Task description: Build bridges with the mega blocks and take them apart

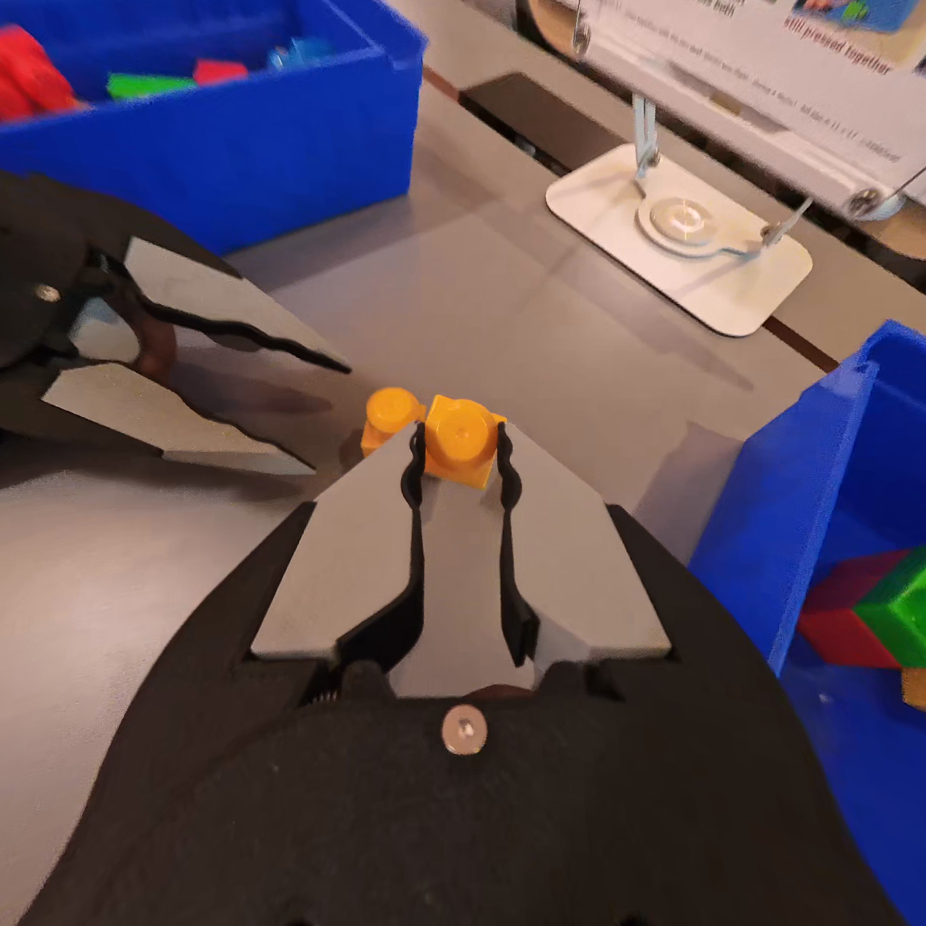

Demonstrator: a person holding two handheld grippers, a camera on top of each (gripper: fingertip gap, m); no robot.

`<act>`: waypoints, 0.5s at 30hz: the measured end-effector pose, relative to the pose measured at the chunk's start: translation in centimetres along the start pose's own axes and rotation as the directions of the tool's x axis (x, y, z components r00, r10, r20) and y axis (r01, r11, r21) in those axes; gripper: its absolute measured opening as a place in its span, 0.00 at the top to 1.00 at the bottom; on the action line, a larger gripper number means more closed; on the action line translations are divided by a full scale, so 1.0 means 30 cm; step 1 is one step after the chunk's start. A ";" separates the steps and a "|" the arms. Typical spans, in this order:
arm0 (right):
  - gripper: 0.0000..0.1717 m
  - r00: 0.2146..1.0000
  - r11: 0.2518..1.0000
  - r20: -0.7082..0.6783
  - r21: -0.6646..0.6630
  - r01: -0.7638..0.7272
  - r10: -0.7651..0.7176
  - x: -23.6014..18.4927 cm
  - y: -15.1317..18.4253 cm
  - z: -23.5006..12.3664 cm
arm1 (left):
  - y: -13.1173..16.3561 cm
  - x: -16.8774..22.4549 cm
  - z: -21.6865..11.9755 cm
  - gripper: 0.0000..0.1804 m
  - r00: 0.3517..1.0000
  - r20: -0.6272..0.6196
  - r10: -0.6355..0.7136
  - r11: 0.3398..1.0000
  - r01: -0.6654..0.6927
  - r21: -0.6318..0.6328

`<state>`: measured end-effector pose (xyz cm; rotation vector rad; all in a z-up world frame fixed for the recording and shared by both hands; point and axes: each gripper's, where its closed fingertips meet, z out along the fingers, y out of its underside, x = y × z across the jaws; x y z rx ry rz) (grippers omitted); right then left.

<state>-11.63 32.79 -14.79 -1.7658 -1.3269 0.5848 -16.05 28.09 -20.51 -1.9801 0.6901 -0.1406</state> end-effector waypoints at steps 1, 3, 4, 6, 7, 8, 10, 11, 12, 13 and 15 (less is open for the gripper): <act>0.86 1.000 1.000 -0.012 -0.028 0.002 -0.003 0.001 0.016 0.011 | 0.005 -0.011 0.007 0.69 1.000 0.023 -0.003 1.000 0.003 -0.015; 0.85 0.999 0.997 -0.036 -0.075 0.008 -0.010 0.007 0.045 0.034 | 0.005 -0.014 0.016 0.70 1.000 0.026 -0.009 1.000 0.009 -0.024; 0.85 0.999 0.996 -0.049 -0.090 0.007 -0.012 0.011 0.055 0.044 | 0.000 -0.006 0.021 0.70 1.000 0.009 -0.015 1.000 0.016 -0.022; 0.85 0.998 0.994 -0.063 -0.112 0.004 -0.011 0.018 0.072 0.064 | 0.001 0.000 0.034 0.71 1.000 -0.008 -0.023 0.999 0.023 -0.038; 0.85 0.998 0.993 -0.062 -0.121 0.000 -0.008 0.017 0.080 0.073 | 0.002 0.003 0.041 0.71 1.000 -0.016 -0.025 0.999 0.024 -0.048; 0.85 0.998 0.992 -0.057 -0.127 -0.003 -0.004 0.014 0.086 0.082 | 0.002 0.006 0.048 0.71 0.999 -0.022 -0.024 0.998 0.023 -0.056; 0.85 0.999 0.991 -0.048 -0.131 -0.017 0.011 0.006 0.093 0.099 | 0.009 0.009 0.060 0.71 0.999 -0.028 -0.016 0.996 0.014 -0.083; 0.85 0.999 0.991 -0.037 -0.133 -0.029 0.024 -0.001 0.097 0.108 | 0.014 0.005 0.066 0.71 1.000 -0.022 -0.009 0.995 0.007 -0.097; 0.85 0.999 0.990 -0.020 -0.137 -0.039 0.037 -0.011 0.101 0.117 | 0.018 0.000 0.072 0.71 1.000 -0.018 0.000 0.994 -0.002 -0.109; 0.85 0.999 0.989 -0.001 -0.140 -0.048 0.048 -0.024 0.105 0.125 | 0.022 -0.004 0.078 0.71 1.000 -0.015 0.008 0.993 -0.010 -0.120; 0.85 0.997 0.987 0.029 -0.146 -0.063 0.068 -0.041 0.112 0.136 | 0.032 -0.016 0.090 0.71 1.000 -0.014 0.016 0.990 -0.018 -0.142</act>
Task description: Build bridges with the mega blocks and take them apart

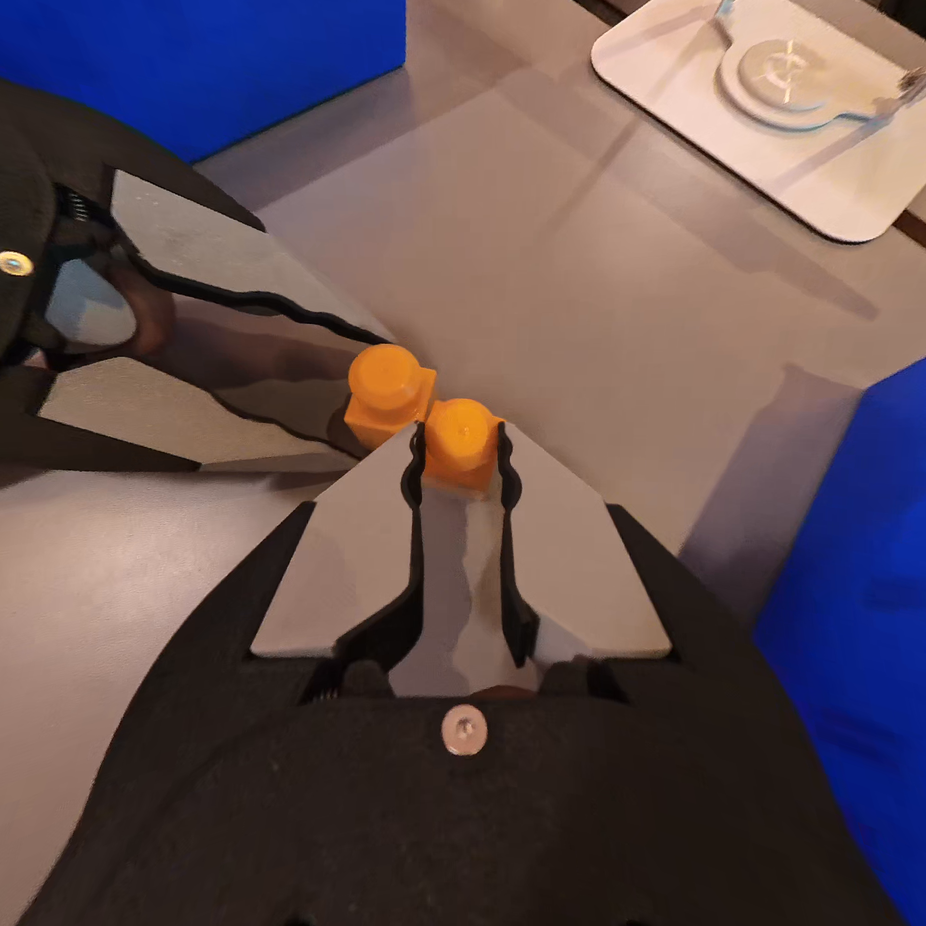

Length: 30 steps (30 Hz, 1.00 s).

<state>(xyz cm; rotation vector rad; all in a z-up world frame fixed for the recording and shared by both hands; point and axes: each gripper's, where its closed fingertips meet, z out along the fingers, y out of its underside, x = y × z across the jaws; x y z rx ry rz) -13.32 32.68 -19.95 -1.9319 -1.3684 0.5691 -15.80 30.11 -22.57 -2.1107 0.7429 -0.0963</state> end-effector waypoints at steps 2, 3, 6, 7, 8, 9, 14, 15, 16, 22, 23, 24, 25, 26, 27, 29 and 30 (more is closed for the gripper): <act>0.85 1.000 1.000 0.014 0.009 -0.023 0.023 -0.002 -0.002 0.004 | 0.008 -0.011 0.014 0.72 1.000 -0.008 0.003 1.000 -0.003 -0.022; 0.85 0.999 0.999 0.014 0.013 -0.033 0.033 0.002 -0.003 0.003 | 0.010 -0.016 0.019 0.72 1.000 -0.016 0.002 0.999 -0.002 -0.032; 0.82 0.999 0.998 0.004 0.026 -0.054 0.054 0.023 -0.005 -0.003 | -0.002 -0.027 0.024 0.74 0.999 -0.038 -0.013 0.999 0.012 -0.034; 0.82 0.998 0.998 0.002 0.030 -0.060 0.060 0.030 -0.006 -0.005 | -0.011 -0.022 0.021 0.75 0.998 -0.058 -0.018 1.000 0.017 -0.024; 0.82 0.998 0.997 0.001 0.032 -0.068 0.068 0.036 -0.006 -0.005 | -0.019 -0.013 0.018 0.77 0.996 -0.085 -0.023 1.000 0.022 -0.015; 0.83 0.997 0.996 0.002 0.036 -0.078 0.078 0.040 -0.006 -0.004 | -0.026 -0.009 0.017 0.78 0.994 -0.102 -0.028 1.000 0.028 -0.007; 0.83 0.994 0.990 0.008 0.080 -0.113 0.113 0.038 -0.027 0.013 | -0.020 -0.014 0.042 0.78 0.991 -0.127 -0.047 0.999 0.046 -0.013; 0.82 0.993 0.988 0.004 0.102 -0.117 0.117 0.038 -0.038 0.011 | -0.018 -0.011 0.046 0.78 0.990 -0.133 -0.050 0.999 0.049 -0.010; 0.81 0.993 0.985 -0.001 0.126 -0.117 0.118 0.039 -0.050 0.004 | -0.014 -0.011 0.047 0.78 0.991 -0.129 -0.047 0.999 0.046 -0.014; 0.77 0.995 0.973 -0.039 0.216 -0.076 0.087 0.061 -0.112 -0.100 | -0.011 -0.005 0.001 0.78 0.996 -0.084 -0.028 0.999 0.030 0.028; 0.79 0.997 0.976 -0.039 0.211 -0.062 0.072 0.061 -0.112 -0.115 | -0.006 -0.011 -0.006 0.78 0.998 -0.063 -0.016 0.999 0.018 0.029; 0.85 0.998 0.980 -0.034 0.194 -0.044 0.051 0.058 -0.106 -0.126 | -0.001 -0.018 -0.010 0.79 0.999 -0.049 -0.013 1.000 0.014 0.026; 0.91 0.999 0.985 -0.027 0.168 -0.026 0.031 0.054 -0.095 -0.130 | 0.001 -0.023 -0.012 0.79 0.999 -0.043 -0.021 0.999 0.022 0.028; 0.94 1.000 0.990 -0.022 0.140 -0.015 0.018 0.051 -0.080 -0.130 | 0.000 -0.025 -0.013 0.79 0.998 -0.049 -0.037 0.999 0.039 0.035; 0.96 1.000 0.994 -0.013 0.108 -0.009 0.010 0.046 -0.063 -0.123 | 0.001 -0.027 -0.013 0.79 0.997 -0.054 -0.055 0.998 0.057 0.033; 0.96 1.000 1.000 0.018 0.014 -0.013 0.013 0.032 -0.010 -0.093 | 0.000 -0.029 -0.013 0.79 0.995 -0.065 -0.076 0.996 0.078 0.035; 0.96 1.000 1.000 0.026 -0.023 -0.012 0.013 0.027 0.011 -0.077 | -0.002 -0.029 -0.014 0.79 0.995 -0.067 -0.077 0.996 0.080 0.038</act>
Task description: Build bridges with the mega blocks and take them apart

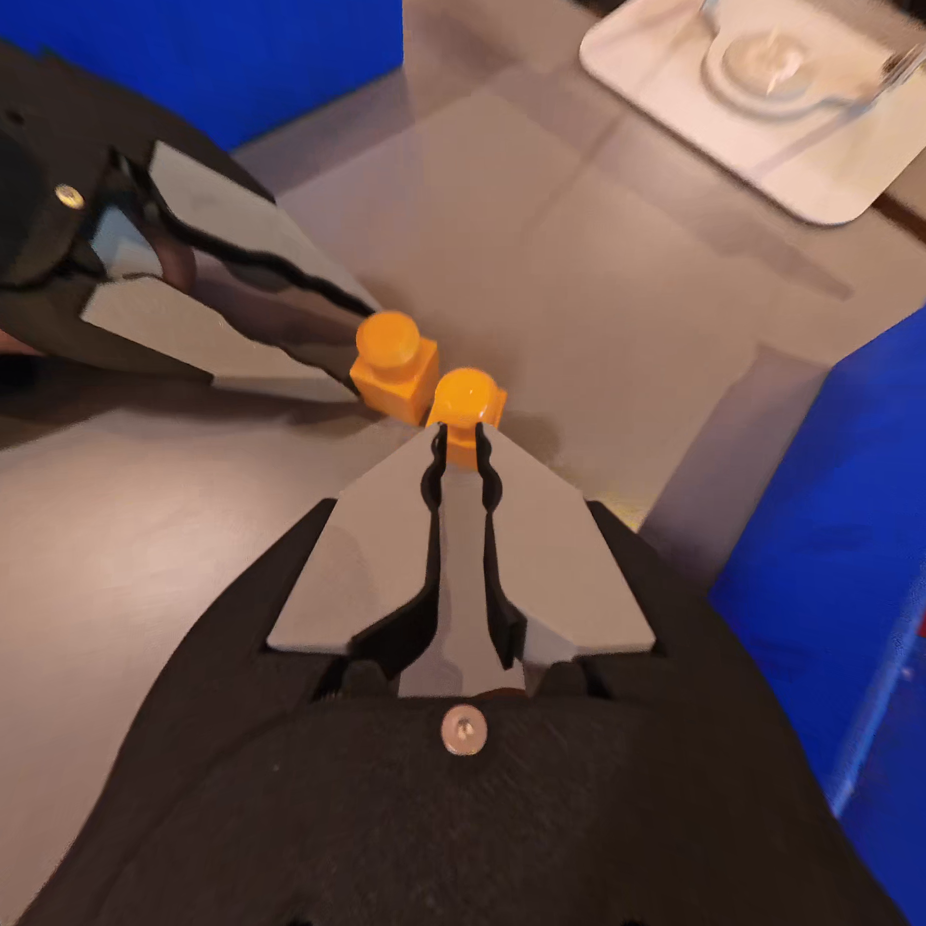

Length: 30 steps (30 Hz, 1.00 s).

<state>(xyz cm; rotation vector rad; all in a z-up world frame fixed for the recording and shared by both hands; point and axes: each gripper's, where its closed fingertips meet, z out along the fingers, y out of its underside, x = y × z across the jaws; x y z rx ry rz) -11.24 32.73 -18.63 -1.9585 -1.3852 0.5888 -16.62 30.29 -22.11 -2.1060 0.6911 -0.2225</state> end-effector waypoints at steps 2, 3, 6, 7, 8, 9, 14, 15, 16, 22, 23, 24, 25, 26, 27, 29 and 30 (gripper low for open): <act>0.95 1.000 0.999 0.001 -0.042 0.008 -0.008 -0.005 0.025 0.023 | 0.002 0.000 0.001 0.78 1.000 0.002 0.006 1.000 -0.006 -0.004; 0.95 1.000 0.998 0.010 -0.058 0.012 -0.011 -0.011 0.034 0.030 | 0.003 0.003 0.002 0.78 1.000 -0.001 0.010 1.000 -0.010 -0.007; 0.94 1.000 0.997 0.016 -0.074 0.018 -0.017 -0.020 0.044 0.044 | 0.008 0.009 0.008 0.79 1.000 -0.002 0.029 0.999 -0.029 -0.019; 0.93 1.000 0.997 0.019 -0.076 0.017 -0.016 -0.023 0.045 0.050 | 0.008 0.012 0.010 0.79 0.999 -0.002 0.037 0.999 -0.037 -0.021; 0.93 1.000 0.997 0.024 -0.077 0.016 -0.014 -0.027 0.046 0.056 | 0.007 0.013 0.011 0.79 0.999 0.003 0.045 0.999 -0.045 -0.022; 0.92 1.000 0.997 0.027 -0.079 0.015 -0.013 -0.032 0.048 0.063 | 0.007 0.013 0.013 0.79 0.999 0.006 0.052 0.998 -0.052 -0.023; 0.92 0.997 0.996 0.063 -0.081 0.042 -0.037 -0.067 0.050 0.085 | 0.006 0.009 0.016 0.79 0.999 0.011 0.046 0.999 -0.046 -0.025; 0.92 0.997 0.996 0.070 -0.078 0.041 -0.035 -0.073 0.048 0.084 | 0.004 0.004 0.014 0.79 0.999 0.015 0.039 0.999 -0.039 -0.019; 0.91 0.997 0.997 0.069 -0.072 0.039 -0.034 -0.072 0.044 0.080 | 0.001 0.000 0.011 0.79 0.999 0.017 0.030 0.999 -0.030 -0.012; 0.92 0.999 0.998 0.039 0.050 -0.025 0.023 -0.016 -0.022 0.014 | 0.005 -0.002 -0.005 0.84 1.000 -0.005 0.009 1.000 -0.009 -0.001; 0.93 0.999 0.997 0.022 0.074 -0.036 0.035 -0.001 -0.034 0.003 | 0.007 0.000 -0.005 0.85 1.000 -0.009 0.009 1.000 -0.009 -0.005; 0.95 0.999 0.995 -0.010 0.092 -0.043 0.044 0.021 -0.041 -0.004 | 0.007 0.001 -0.005 0.86 1.000 -0.010 0.010 1.000 -0.010 -0.005; 0.97 0.997 0.994 -0.053 0.095 -0.045 0.050 0.045 -0.041 -0.006 | 0.005 0.002 -0.005 0.86 1.000 -0.010 0.012 1.000 -0.012 -0.005; 0.98 0.995 0.995 -0.090 0.087 -0.044 0.051 0.065 -0.034 -0.002 | 0.002 0.003 -0.006 0.86 1.000 -0.006 0.014 1.000 -0.014 -0.002; 0.99 0.992 0.996 -0.116 0.078 -0.044 0.053 0.078 -0.027 0.006 | -0.002 0.004 -0.006 0.86 1.000 -0.003 0.016 1.000 -0.016 0.003; 1.00 0.987 0.997 -0.151 0.057 -0.048 0.056 0.095 -0.011 0.031 | -0.007 0.003 -0.006 0.87 1.000 0.006 0.018 1.000 -0.018 0.006; 1.00 0.986 0.998 -0.159 0.037 -0.051 0.056 0.098 0.002 0.048 | -0.007 0.001 -0.004 0.87 1.000 0.012 0.018 1.000 -0.018 0.005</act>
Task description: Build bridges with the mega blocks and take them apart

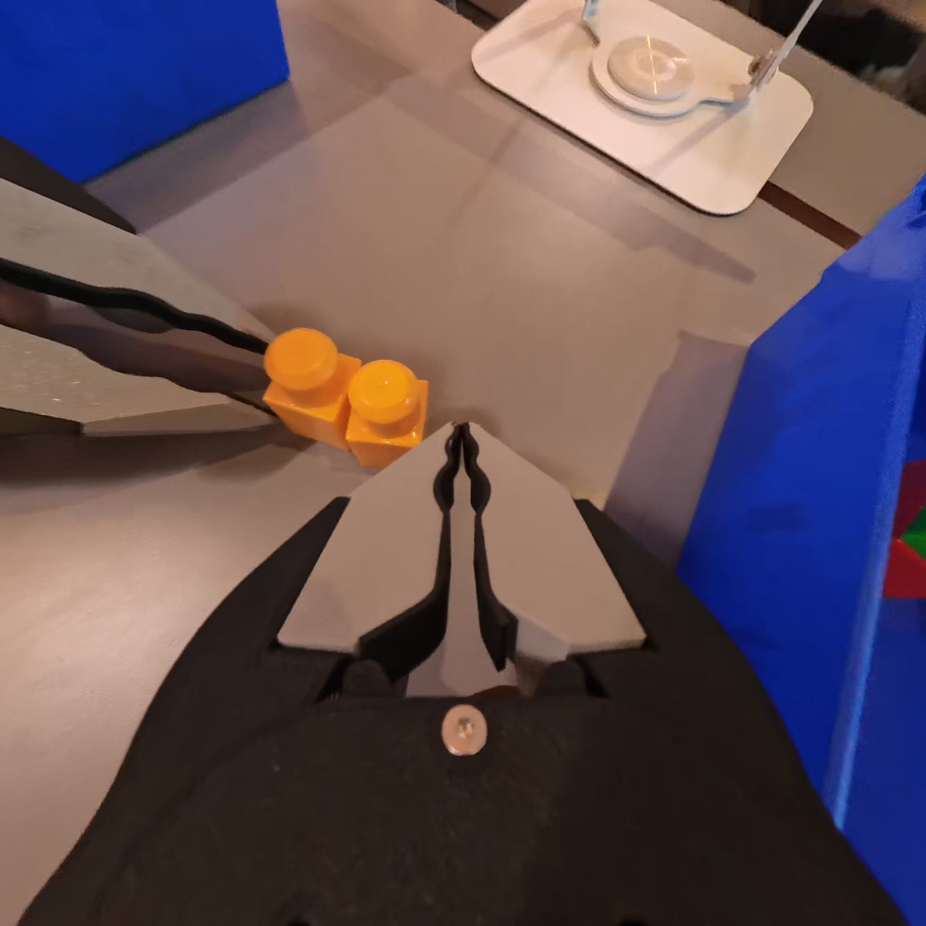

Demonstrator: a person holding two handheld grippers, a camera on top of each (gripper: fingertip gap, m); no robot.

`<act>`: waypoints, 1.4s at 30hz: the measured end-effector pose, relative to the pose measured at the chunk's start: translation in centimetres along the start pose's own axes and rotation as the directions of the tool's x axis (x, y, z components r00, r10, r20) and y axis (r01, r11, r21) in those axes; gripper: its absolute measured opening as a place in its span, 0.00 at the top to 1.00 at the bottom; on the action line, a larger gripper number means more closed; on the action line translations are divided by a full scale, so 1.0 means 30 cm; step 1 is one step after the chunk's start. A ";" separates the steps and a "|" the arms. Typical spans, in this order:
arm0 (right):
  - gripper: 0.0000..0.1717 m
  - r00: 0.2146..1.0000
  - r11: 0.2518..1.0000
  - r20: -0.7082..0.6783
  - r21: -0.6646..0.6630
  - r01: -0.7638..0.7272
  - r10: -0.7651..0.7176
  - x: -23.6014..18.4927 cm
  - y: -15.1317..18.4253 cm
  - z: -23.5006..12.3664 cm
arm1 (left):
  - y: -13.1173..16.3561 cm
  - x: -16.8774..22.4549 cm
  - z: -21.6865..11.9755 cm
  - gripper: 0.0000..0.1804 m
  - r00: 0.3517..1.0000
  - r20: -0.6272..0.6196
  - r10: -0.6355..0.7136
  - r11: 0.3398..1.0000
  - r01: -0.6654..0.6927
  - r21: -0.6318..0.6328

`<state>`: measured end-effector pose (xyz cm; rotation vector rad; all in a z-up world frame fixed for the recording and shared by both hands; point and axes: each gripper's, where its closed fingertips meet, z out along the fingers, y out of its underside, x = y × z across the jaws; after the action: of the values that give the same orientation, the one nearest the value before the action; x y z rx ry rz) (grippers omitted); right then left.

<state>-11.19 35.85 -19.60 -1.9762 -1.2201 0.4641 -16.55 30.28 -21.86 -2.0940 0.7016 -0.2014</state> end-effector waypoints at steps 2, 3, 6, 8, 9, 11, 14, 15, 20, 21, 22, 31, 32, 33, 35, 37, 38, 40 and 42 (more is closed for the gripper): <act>1.00 1.000 0.999 0.016 -0.048 0.007 -0.006 -0.016 0.033 0.032 | 0.004 0.000 0.004 0.86 1.000 0.002 0.000 1.000 0.000 -0.007; 1.00 1.000 0.998 0.026 -0.068 0.012 -0.010 -0.026 0.046 0.045 | 0.006 0.001 0.005 0.86 1.000 0.001 0.000 1.000 0.000 -0.010; 1.00 0.999 0.995 0.052 -0.095 0.022 -0.017 -0.051 0.065 0.061 | 0.008 -0.002 0.005 0.86 1.000 0.001 -0.004 1.000 0.004 -0.010; 0.99 0.997 0.996 0.078 -0.087 0.010 -0.004 -0.070 0.059 0.061 | 0.008 -0.003 0.003 0.86 1.000 -0.004 -0.012 1.000 0.012 -0.007; 0.99 0.996 0.997 0.084 -0.081 0.008 -0.001 -0.076 0.054 0.060 | 0.008 -0.005 0.003 0.85 1.000 -0.003 -0.015 1.000 0.015 -0.007; 0.99 0.996 0.997 0.085 -0.079 0.016 -0.009 -0.080 0.053 0.062 | 0.008 -0.009 0.001 0.85 1.000 -0.001 -0.016 1.000 0.016 -0.006; 0.97 0.994 0.996 0.107 -0.088 0.031 -0.022 -0.100 0.059 0.066 | 0.009 -0.024 -0.006 0.83 1.000 0.015 -0.026 1.000 0.026 -0.005; 0.96 0.994 0.995 0.111 -0.091 0.036 -0.026 -0.104 0.060 0.065 | 0.007 -0.029 -0.009 0.83 0.999 0.020 -0.029 1.000 0.030 -0.002; 0.92 0.992 0.998 0.114 -0.042 0.051 -0.046 -0.110 0.027 0.038 | -0.009 -0.040 -0.025 0.81 0.999 0.042 -0.029 0.999 0.028 0.022; 0.92 0.993 0.998 0.110 -0.028 0.049 -0.046 -0.106 0.018 0.032 | -0.012 -0.037 -0.027 0.79 0.999 0.045 -0.028 0.999 0.027 0.023; 0.90 0.993 0.999 0.107 -0.014 0.047 -0.045 -0.102 0.010 0.027 | -0.020 -0.033 -0.033 0.77 0.998 0.045 -0.033 0.999 0.031 0.030; 0.88 0.995 0.993 0.080 0.107 0.045 -0.054 -0.071 -0.057 -0.022 | -0.073 -0.183 -0.500 0.75 0.938 0.324 -0.124 0.990 0.096 0.103; 0.88 0.995 0.992 0.082 0.114 0.047 -0.056 -0.075 -0.061 -0.025 | -0.025 -0.253 -0.585 0.75 0.903 0.415 -0.114 0.994 0.104 0.046; 0.88 0.995 0.992 0.086 0.120 0.049 -0.060 -0.079 -0.065 -0.029 | 0.039 -0.325 -0.668 0.74 0.863 0.494 -0.103 0.991 0.131 -0.022; 0.89 0.994 0.990 0.089 0.127 0.056 -0.068 -0.087 -0.071 -0.034 | 0.211 -0.439 -0.794 0.69 0.807 0.579 -0.113 0.950 0.259 -0.176; 0.88 0.993 0.989 0.095 0.135 0.061 -0.074 -0.096 -0.077 -0.040 | 0.371 -0.495 -0.855 0.68 0.793 0.584 -0.173 0.882 0.389 -0.266; 0.88 0.992 0.988 0.097 0.141 0.064 -0.078 -0.100 -0.081 -0.044 | 0.428 -0.514 -0.869 0.68 0.782 0.587 -0.208 0.859 0.433 -0.273; 0.88 0.992 0.986 0.099 0.151 0.068 -0.083 -0.107 -0.087 -0.051 | 0.516 -0.539 -0.884 0.69 0.763 0.606 -0.227 0.828 0.479 -0.293; 0.88 0.991 0.985 0.100 0.160 0.070 -0.087 -0.109 -0.092 -0.056 | 0.558 -0.545 -0.869 0.70 0.761 0.606 -0.231 0.820 0.488 -0.299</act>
<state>-13.34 33.01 -16.67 -1.7834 -1.2828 0.6128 -47.03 13.43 -18.01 -2.5465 -0.0459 0.3804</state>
